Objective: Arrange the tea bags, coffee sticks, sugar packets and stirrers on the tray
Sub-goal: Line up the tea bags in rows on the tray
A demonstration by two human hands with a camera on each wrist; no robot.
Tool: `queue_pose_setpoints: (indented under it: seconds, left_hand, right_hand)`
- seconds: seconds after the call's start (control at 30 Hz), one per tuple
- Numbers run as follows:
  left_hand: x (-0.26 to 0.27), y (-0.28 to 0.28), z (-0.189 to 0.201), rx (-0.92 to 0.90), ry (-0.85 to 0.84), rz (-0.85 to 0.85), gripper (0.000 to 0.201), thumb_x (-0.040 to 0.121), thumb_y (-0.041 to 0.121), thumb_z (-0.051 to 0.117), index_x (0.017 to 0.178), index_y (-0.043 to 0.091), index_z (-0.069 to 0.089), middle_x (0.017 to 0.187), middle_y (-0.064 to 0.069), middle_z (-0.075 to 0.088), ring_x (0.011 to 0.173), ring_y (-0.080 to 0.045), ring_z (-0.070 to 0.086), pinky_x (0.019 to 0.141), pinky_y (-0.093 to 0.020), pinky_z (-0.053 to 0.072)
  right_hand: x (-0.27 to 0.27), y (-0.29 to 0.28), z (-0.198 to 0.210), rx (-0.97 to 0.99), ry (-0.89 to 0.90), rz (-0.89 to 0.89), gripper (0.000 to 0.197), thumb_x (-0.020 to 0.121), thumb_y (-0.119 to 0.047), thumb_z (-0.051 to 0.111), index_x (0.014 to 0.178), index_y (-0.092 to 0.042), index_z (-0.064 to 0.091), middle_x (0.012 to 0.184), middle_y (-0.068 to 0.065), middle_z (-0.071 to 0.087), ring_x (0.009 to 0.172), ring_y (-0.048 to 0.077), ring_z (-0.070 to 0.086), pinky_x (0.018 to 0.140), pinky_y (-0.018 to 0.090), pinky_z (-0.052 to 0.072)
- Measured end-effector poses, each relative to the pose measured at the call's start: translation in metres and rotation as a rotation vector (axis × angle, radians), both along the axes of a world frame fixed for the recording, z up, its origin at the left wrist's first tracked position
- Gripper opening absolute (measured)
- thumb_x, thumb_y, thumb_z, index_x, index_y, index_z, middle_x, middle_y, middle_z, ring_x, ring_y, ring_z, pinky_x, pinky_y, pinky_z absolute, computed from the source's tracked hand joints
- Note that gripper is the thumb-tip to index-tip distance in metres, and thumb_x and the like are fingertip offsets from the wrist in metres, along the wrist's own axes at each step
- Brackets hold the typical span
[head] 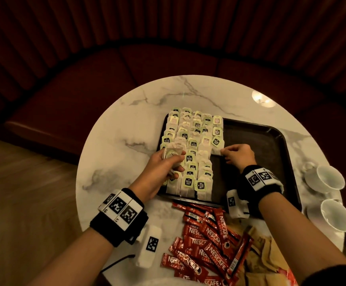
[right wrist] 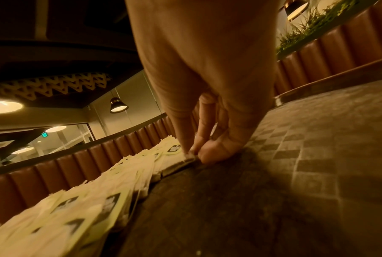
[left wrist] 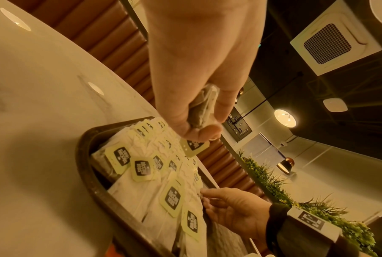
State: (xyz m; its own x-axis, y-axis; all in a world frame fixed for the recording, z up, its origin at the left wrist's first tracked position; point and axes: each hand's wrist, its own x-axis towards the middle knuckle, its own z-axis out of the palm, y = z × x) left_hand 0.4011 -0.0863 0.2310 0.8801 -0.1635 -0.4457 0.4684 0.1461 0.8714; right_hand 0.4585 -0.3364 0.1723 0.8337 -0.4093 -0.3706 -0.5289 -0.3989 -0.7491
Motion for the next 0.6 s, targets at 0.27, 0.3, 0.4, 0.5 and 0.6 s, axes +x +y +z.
queue_pose_setpoints:
  seconds: [0.27, 0.3, 0.4, 0.5, 0.6]
  left_hand:
    - [-0.002, -0.001, 0.001, -0.013, 0.027, 0.023, 0.021, 0.092, 0.01, 0.061, 0.112, 0.005, 0.064, 0.082, -0.003, 0.066, 0.067, -0.015, 0.064, 0.053, -0.024, 0.046]
    - [-0.002, -0.002, 0.002, -0.027, 0.038, 0.028, 0.023, 0.092, 0.012, 0.061, 0.114, 0.005, 0.062, 0.084, -0.005, 0.066, 0.067, -0.016, 0.064, 0.052, -0.023, 0.047]
    - [-0.002, -0.005, 0.004, -0.07, 0.073, 0.02, 0.023, 0.095, 0.016, 0.058, 0.116, 0.006, 0.057, 0.088, -0.01, 0.067, 0.068, -0.018, 0.066, 0.051, -0.023, 0.052]
    - [-0.003, -0.008, 0.007, -0.108, 0.107, 0.014, 0.027, 0.097, 0.016, 0.055, 0.12, 0.003, 0.055, 0.087, -0.011, 0.071, 0.065, -0.017, 0.068, 0.053, -0.024, 0.054]
    - [-0.002, -0.008, 0.008, -0.116, 0.115, 0.003, 0.029, 0.097, 0.017, 0.054, 0.123, 0.004, 0.055, 0.084, -0.008, 0.074, 0.065, -0.016, 0.069, 0.054, -0.024, 0.055]
  right_hand:
    - [0.0, -0.011, 0.0, -0.029, 0.056, 0.016, 0.007, 0.09, -0.011, 0.069, 0.094, -0.007, 0.073, 0.085, 0.007, 0.068, 0.072, 0.012, 0.061, 0.078, 0.03, 0.056]
    - [0.0, -0.011, 0.0, -0.024, 0.06, 0.022, 0.007, 0.09, -0.011, 0.07, 0.094, -0.007, 0.073, 0.084, 0.006, 0.068, 0.071, 0.011, 0.061, 0.075, 0.028, 0.056]
    - [-0.001, -0.01, 0.0, -0.015, 0.044, 0.04, 0.011, 0.089, -0.011, 0.07, 0.097, -0.005, 0.074, 0.079, 0.002, 0.067, 0.069, 0.009, 0.06, 0.07, 0.024, 0.055]
    - [0.0, -0.008, 0.001, -0.027, 0.02, 0.06, 0.014, 0.089, -0.012, 0.071, 0.1, -0.004, 0.075, 0.08, 0.004, 0.068, 0.069, 0.01, 0.061, 0.077, 0.027, 0.055]
    - [0.001, -0.006, 0.004, -0.041, 0.017, 0.087, 0.017, 0.089, -0.012, 0.071, 0.103, -0.003, 0.074, 0.083, 0.005, 0.069, 0.071, 0.01, 0.062, 0.079, 0.027, 0.054]
